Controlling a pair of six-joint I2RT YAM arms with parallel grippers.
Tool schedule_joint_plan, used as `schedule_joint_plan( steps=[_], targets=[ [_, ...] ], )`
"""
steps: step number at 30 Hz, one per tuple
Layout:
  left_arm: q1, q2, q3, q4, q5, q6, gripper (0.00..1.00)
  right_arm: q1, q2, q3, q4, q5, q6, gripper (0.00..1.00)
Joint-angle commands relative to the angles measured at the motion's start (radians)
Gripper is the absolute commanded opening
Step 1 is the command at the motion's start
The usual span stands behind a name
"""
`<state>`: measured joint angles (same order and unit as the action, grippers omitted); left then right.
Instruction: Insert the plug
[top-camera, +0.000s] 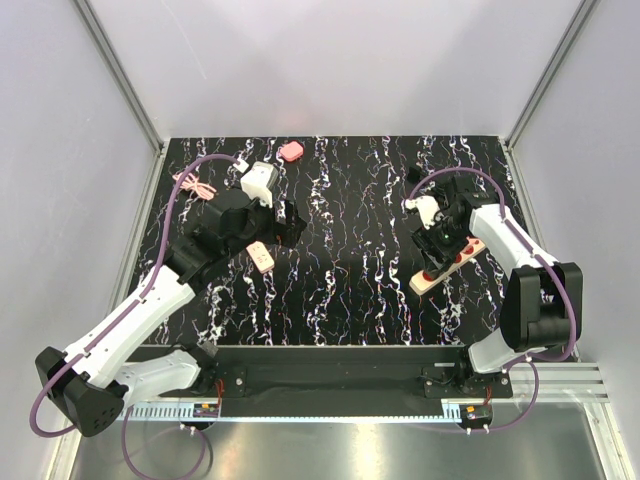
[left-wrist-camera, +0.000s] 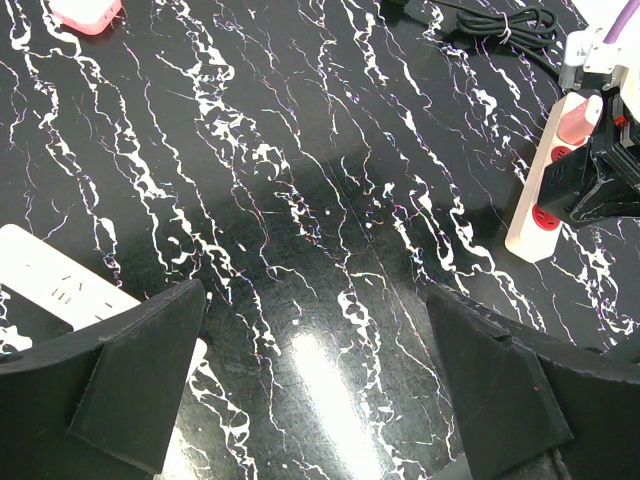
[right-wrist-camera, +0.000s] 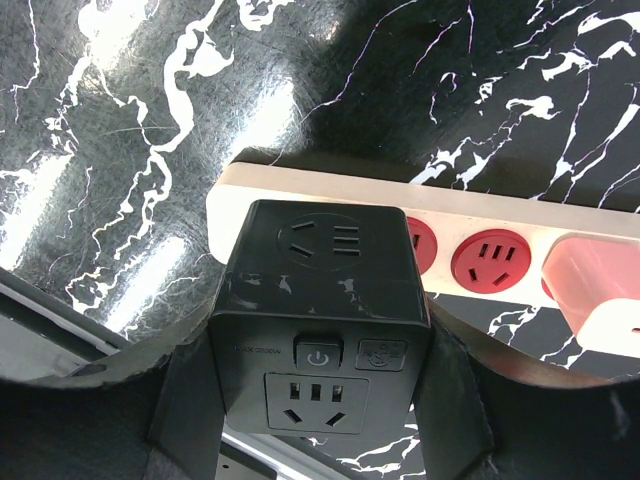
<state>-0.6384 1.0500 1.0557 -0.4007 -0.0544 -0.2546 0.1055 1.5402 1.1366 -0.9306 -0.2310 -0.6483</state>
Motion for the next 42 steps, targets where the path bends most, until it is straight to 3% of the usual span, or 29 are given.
schedule_joint_plan(
  steps=[1, 19, 28, 32, 42],
  targets=[
    [0.005, -0.018, 0.003, 0.053, 0.019, 0.0, 0.99, -0.004, -0.015, 0.02, -0.008, -0.03, 0.009, 0.0],
    [0.006, -0.022, 0.003, 0.053, 0.021, 0.0, 0.99, -0.003, 0.009, -0.026, 0.003, 0.002, 0.038, 0.0],
    [0.006, -0.027, 0.001, 0.054, 0.021, 0.0, 0.99, -0.004, -0.025, -0.044, -0.03, -0.083, 0.032, 0.0],
    [0.008, -0.025, 0.003, 0.053, 0.024, 0.0, 0.99, -0.003, -0.025, -0.058, -0.028, -0.022, 0.027, 0.0],
    [0.008, -0.038, 0.001, 0.054, 0.022, 0.002, 0.99, -0.003, 0.026, -0.139, 0.102, -0.037, 0.036, 0.0]
  ],
)
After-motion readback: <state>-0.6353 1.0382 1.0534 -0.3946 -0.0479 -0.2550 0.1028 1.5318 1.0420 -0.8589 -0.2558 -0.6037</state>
